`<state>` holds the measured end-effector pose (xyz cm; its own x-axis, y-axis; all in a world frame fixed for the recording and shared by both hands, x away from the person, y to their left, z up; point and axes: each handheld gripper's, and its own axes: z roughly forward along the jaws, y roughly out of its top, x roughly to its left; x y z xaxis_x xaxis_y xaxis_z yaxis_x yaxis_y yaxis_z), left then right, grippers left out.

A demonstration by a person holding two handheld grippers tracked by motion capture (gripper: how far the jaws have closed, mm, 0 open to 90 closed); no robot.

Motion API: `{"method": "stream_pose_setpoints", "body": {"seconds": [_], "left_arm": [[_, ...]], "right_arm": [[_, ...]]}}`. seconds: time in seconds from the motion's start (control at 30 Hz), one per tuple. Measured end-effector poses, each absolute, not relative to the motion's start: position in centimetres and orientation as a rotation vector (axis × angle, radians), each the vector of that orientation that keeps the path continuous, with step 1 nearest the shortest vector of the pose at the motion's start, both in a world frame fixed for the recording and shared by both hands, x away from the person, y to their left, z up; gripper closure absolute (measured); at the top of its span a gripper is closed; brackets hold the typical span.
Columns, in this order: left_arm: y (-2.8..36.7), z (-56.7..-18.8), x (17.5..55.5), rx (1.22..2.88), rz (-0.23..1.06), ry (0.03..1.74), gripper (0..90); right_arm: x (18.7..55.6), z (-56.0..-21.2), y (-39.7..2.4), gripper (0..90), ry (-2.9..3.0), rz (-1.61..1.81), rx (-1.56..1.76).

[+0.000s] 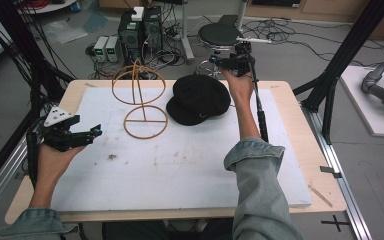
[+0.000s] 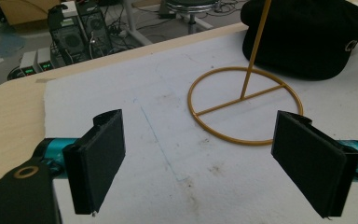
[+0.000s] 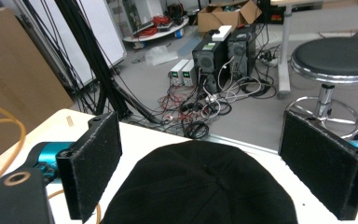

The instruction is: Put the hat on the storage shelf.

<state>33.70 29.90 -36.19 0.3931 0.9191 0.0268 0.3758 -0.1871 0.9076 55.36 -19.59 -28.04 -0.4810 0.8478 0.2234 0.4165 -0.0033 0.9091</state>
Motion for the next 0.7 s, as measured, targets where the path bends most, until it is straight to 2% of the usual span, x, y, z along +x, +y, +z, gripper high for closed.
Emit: {"method": "stream_pose_setpoints", "body": {"seconds": [0.7], "left_arm": [[30.1, -36.2, 33.2, 1.752, 0.761, 1.130, 17.8]], "right_arm": [[59.5, -35.6, -17.2, 14.4, 2.007, 1.388, 1.501]]}}
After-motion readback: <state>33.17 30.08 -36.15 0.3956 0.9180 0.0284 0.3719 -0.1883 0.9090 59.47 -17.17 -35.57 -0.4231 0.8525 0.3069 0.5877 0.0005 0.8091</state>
